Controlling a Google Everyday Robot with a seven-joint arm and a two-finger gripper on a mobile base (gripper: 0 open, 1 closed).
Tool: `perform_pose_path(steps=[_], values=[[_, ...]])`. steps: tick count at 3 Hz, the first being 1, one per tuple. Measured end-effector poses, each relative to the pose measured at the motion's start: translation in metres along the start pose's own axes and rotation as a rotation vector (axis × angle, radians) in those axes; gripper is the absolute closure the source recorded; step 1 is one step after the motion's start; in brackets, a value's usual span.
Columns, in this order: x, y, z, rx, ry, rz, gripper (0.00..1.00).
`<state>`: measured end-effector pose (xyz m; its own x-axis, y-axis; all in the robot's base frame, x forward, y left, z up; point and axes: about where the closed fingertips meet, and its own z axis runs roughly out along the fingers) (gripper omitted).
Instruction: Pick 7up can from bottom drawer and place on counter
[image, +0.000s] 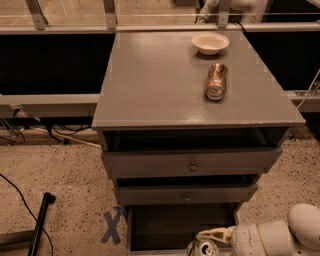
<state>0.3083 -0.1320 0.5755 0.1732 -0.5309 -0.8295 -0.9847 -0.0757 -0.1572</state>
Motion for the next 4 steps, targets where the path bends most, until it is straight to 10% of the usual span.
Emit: perform_pose_path(steps=[2, 4], values=[[-0.025, -0.014, -0.020, -0.065, -0.016, -0.006, 1.00], [-0.100, -0.102, -0.106, -0.148, 0.066, 0.015, 1.00]])
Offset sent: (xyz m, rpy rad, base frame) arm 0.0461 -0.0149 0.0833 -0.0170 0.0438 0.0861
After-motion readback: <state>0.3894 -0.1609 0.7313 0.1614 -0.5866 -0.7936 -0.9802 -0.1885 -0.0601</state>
